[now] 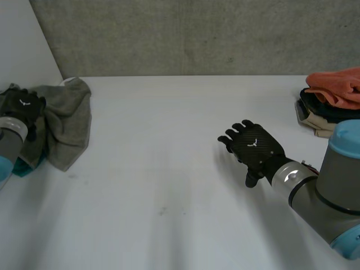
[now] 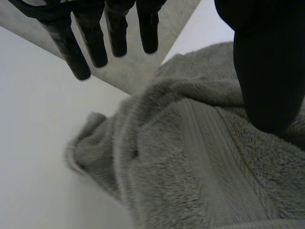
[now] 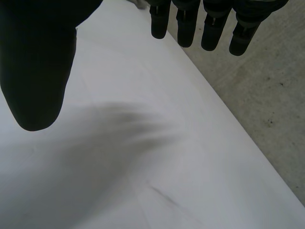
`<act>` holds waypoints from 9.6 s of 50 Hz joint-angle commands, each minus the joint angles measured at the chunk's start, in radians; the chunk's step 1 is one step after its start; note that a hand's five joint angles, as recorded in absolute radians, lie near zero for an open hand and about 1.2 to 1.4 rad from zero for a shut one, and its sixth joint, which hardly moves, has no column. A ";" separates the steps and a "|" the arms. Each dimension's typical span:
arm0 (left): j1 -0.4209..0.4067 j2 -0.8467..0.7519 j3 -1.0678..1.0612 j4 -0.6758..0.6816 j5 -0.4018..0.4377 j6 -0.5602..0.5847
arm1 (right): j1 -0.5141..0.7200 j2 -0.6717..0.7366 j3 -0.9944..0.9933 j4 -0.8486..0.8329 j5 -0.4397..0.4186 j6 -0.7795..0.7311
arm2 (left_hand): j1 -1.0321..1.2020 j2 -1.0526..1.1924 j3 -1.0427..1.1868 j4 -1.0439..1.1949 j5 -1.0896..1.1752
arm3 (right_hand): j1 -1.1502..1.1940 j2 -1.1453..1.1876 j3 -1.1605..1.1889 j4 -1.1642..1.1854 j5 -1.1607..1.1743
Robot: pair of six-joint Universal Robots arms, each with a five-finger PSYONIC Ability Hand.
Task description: Fold the laundry.
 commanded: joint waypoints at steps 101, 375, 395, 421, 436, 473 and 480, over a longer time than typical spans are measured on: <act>-0.864 -0.033 0.163 0.007 -0.039 -0.669 | -0.217 -0.145 0.024 -0.079 0.094 0.201 | 0.037 0.040 0.040 0.038 0.035 | -0.049 -0.035 -0.034 -0.035 -0.042; -0.567 -0.073 0.094 0.209 -0.222 0.237 | -0.144 0.253 -0.430 -0.064 0.364 -0.141 | -0.083 -0.080 -0.081 -0.082 -0.086 | -0.049 -0.035 -0.034 -0.035 -0.042; -0.344 0.007 -0.089 -0.007 -0.005 0.072 | -0.216 0.121 -0.254 0.300 0.132 0.038 | -0.077 -0.074 -0.074 -0.075 -0.079 | -0.049 -0.035 -0.034 -0.035 -0.042; -0.288 -0.383 0.491 0.093 -0.203 -0.037 | -0.222 0.093 -0.158 0.240 0.135 0.037 | -0.015 -0.012 -0.012 -0.014 -0.017 | -0.049 -0.035 -0.034 -0.035 -0.042; -0.337 -0.184 0.125 0.093 -0.057 -0.040 | -0.257 0.081 -0.161 0.243 0.128 0.035 | -0.030 -0.027 -0.027 -0.028 -0.032 | -0.049 -0.035 -0.034 -0.035 -0.042; -0.337 0.155 -0.251 0.090 -0.053 -0.054 | -0.435 0.072 -0.068 0.091 0.117 0.087 | -0.053 -0.050 -0.051 -0.052 -0.056 | 1.172 1.187 1.187 1.187 1.180; -0.329 0.200 -0.277 0.088 -0.053 -0.054 | -0.572 0.021 -0.082 0.128 0.085 0.066 | -0.056 -0.053 -0.054 -0.055 -0.059 | 1.172 1.187 1.187 1.187 1.180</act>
